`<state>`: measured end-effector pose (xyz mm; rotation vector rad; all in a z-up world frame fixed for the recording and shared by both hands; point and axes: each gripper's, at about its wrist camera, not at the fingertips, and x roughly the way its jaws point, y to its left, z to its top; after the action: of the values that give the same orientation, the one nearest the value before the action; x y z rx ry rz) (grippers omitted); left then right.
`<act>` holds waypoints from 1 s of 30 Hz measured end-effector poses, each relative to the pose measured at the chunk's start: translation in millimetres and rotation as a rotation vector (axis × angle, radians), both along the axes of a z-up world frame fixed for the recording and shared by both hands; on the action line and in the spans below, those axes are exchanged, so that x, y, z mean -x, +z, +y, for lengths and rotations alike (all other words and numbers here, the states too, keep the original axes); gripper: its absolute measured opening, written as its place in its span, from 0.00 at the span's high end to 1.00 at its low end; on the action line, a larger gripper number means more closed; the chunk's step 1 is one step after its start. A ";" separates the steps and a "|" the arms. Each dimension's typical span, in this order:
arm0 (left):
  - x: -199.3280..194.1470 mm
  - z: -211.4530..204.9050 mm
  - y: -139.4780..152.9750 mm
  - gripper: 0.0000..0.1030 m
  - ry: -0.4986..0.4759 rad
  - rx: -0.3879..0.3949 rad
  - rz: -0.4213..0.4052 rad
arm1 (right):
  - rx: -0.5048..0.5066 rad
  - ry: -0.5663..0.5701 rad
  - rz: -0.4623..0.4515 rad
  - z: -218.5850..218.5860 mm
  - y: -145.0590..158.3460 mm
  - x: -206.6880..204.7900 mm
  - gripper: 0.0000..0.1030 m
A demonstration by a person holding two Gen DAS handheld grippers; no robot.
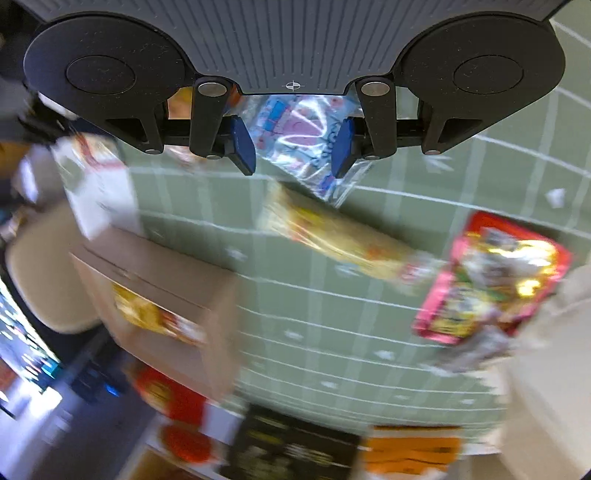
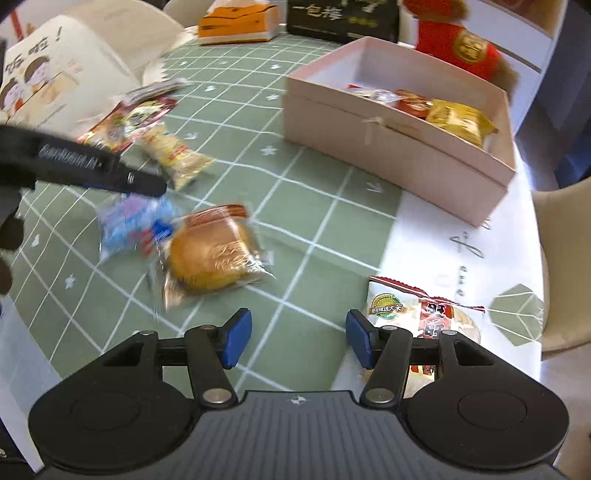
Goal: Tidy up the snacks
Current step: 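Position left tool over the Peppa Pig candy packet while right tool approaches the bun packet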
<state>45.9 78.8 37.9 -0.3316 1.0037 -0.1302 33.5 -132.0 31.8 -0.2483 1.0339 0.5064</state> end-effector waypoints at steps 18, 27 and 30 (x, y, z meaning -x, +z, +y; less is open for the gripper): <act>14.3 3.7 1.1 0.51 0.183 0.091 0.120 | -0.015 0.001 -0.043 -8.2 -4.5 -4.1 0.20; -47.0 -27.3 -4.4 0.45 0.073 -0.064 0.077 | -0.008 -0.048 -0.105 -24.8 10.2 1.8 0.20; -60.0 -44.0 -3.6 0.42 0.013 -0.119 0.058 | -0.007 -0.086 -0.085 -31.2 7.4 -5.1 0.20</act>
<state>105.8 34.8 34.3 -0.2344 1.0612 -0.0488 38.6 -163.2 39.2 -0.2166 0.9555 0.4184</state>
